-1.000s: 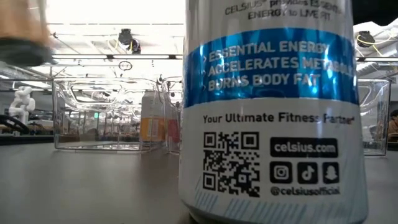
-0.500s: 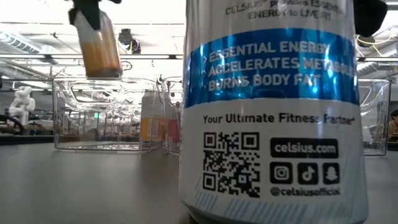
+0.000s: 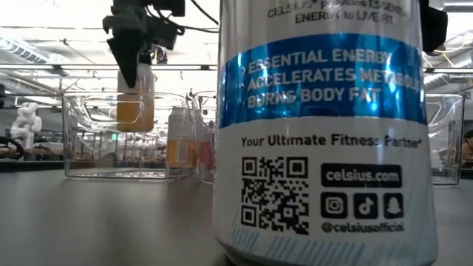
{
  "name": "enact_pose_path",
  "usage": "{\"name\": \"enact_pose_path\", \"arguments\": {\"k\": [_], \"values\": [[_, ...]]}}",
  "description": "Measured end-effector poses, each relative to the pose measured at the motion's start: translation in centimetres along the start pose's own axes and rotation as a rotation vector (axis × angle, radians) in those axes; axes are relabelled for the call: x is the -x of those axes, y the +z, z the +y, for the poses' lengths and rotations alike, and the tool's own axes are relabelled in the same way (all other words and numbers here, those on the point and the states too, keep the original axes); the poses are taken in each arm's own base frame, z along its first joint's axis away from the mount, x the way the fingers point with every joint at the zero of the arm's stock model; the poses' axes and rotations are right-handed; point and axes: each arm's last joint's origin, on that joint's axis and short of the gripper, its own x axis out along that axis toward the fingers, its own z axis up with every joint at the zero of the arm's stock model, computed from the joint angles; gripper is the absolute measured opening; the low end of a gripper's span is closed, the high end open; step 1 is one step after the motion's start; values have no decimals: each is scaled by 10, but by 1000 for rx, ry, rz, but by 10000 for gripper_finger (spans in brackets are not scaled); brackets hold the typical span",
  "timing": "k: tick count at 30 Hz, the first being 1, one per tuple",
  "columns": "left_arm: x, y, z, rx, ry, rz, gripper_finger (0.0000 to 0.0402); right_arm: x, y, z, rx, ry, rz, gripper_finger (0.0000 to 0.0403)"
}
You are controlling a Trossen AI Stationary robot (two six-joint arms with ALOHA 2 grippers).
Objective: Sort soda cans
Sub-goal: Put the left yellow-white soda can into the middle left transparent bin
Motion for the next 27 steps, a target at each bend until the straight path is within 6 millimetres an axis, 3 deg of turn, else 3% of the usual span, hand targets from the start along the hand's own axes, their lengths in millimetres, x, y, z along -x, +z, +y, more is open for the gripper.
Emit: {"name": "enact_pose_path", "arguments": {"k": [6, 27], "values": [[-21, 12, 6, -44, 5, -18, 311, 0, 0, 0, -14, 0, 0, 398], [-62, 3, 34, -22, 1, -37, 311, 0, 0, 0, -60, -2, -1, 398]]}}
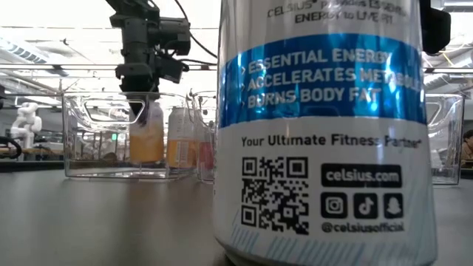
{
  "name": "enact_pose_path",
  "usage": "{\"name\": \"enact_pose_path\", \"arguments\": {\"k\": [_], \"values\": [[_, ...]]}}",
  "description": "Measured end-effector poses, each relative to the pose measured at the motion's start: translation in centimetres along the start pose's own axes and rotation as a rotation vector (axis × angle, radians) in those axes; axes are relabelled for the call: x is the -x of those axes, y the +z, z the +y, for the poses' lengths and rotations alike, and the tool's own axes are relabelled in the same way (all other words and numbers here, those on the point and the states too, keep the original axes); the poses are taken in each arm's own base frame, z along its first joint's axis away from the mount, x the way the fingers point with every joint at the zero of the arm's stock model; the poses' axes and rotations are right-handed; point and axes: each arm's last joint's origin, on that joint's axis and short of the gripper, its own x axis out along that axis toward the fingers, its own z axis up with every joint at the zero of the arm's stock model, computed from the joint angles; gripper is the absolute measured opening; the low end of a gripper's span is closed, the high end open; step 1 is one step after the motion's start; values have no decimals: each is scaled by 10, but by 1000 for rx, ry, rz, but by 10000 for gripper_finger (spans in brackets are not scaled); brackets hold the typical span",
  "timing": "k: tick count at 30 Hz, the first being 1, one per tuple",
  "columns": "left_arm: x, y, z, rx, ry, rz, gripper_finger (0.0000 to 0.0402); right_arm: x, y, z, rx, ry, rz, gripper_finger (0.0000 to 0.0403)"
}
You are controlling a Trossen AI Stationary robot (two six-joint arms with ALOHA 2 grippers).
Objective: Sort soda cans
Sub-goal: Put the left yellow-white soda can into the middle left transparent bin
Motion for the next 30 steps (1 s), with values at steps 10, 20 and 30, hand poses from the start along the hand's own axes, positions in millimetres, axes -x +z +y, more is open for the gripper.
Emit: {"name": "enact_pose_path", "arguments": {"k": [10, 20, 30], "values": [[-3, 1, 3, 14, -33, -34, 334, 0, 0, 0, 0, 0, 0, 398], [-3, 2, 2, 64, -32, -35, 338, 0, 0, 1, -6, 7, -1, 398], [-3, 3, 3, 66, -23, -51, 339, 0, 0, 1, -8, 9, -2, 398]]}}
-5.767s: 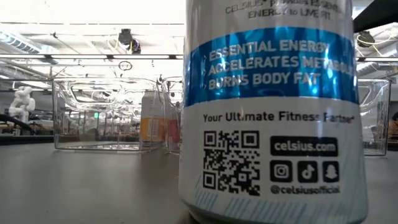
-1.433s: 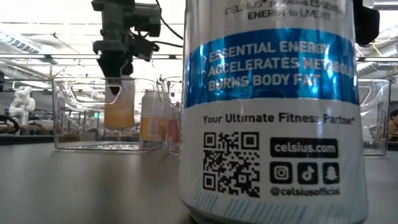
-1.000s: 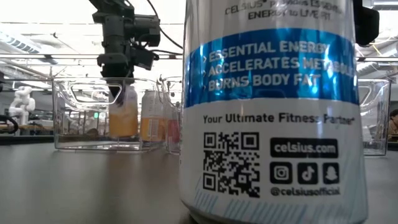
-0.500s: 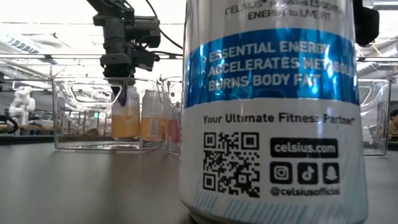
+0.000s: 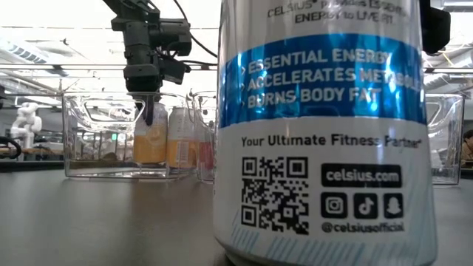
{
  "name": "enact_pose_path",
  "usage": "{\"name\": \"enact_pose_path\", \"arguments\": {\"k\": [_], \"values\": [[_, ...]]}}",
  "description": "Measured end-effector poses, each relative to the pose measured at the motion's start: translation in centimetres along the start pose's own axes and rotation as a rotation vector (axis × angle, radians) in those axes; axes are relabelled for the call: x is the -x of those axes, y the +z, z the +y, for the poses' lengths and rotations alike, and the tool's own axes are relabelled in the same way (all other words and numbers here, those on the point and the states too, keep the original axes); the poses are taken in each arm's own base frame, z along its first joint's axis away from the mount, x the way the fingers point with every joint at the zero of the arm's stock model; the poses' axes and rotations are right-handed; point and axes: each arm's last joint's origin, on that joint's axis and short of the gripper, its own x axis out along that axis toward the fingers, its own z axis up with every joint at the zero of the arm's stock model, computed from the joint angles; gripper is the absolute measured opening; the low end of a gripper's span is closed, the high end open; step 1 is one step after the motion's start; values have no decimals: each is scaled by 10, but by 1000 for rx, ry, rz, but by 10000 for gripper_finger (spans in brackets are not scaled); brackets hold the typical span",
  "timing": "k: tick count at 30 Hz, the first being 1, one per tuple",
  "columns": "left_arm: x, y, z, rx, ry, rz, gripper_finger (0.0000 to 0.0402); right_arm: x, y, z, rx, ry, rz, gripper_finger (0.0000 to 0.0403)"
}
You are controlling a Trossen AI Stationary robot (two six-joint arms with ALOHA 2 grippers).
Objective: Sort soda cans
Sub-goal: Put the left yellow-white soda can into the middle left transparent bin
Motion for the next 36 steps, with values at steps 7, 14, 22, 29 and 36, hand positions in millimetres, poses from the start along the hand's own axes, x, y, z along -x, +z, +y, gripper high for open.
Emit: {"name": "enact_pose_path", "arguments": {"k": [7, 14, 22, 29, 36], "values": [[0, 0, 0, 1, 2, 1, 339, 0, 0, 0, -2, 3, 0, 398], [0, -1, 0, 28, 2, 8, 339, 0, 0, 0, -1, 3, -1, 398], [0, -3, 0, 47, 1, 27, 339, 0, 0, 0, 1, 3, 0, 398], [0, -2, 0, 47, 1, 26, 339, 0, 0, 0, 0, 3, 0, 398], [0, 0, 1, 47, 32, 1, 339, 0, 0, 1, -8, 10, 0, 398]]}}
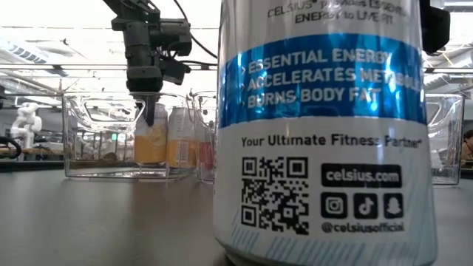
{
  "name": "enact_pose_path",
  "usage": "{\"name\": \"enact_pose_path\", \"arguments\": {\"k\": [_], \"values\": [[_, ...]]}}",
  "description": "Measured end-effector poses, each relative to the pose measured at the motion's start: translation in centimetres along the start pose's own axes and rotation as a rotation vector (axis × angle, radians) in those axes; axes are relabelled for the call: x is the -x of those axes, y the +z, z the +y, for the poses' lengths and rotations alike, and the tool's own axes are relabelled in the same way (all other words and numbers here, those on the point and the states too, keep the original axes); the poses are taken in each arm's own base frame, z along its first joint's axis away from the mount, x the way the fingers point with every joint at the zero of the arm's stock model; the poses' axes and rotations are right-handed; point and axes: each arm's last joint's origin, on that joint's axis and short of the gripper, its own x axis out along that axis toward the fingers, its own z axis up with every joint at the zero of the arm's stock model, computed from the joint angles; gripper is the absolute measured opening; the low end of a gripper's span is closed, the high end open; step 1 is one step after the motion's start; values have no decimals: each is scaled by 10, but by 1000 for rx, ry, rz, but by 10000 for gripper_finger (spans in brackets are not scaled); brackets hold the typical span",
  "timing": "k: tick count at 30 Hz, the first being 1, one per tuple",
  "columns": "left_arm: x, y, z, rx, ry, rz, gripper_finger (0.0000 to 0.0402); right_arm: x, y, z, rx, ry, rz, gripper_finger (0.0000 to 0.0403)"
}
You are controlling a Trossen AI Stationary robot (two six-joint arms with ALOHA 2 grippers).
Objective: Sort soda cans
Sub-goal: Put the left yellow-white soda can into the middle left transparent bin, then put the left white-blue soda can into the middle right transparent bin
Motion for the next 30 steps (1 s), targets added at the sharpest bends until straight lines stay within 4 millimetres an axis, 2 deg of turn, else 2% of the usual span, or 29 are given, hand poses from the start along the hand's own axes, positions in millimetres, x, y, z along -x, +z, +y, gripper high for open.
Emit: {"name": "enact_pose_path", "arguments": {"k": [4, 10, 16, 30], "values": [[0, -1, 0, 1, 2, 14, 346, 0, 0, 1, -6, 10, 1, 398], [-5, -5, 0, 6, 17, 27, 393, 0, 0, 1, -6, 10, 1, 398], [-11, -10, 1, -5, 65, 56, 391, 0, 0, 1, -5, 10, 1, 398], [24, 5, 3, 0, 75, 10, 390, 0, 0, 2, -6, 14, -1, 398]]}}
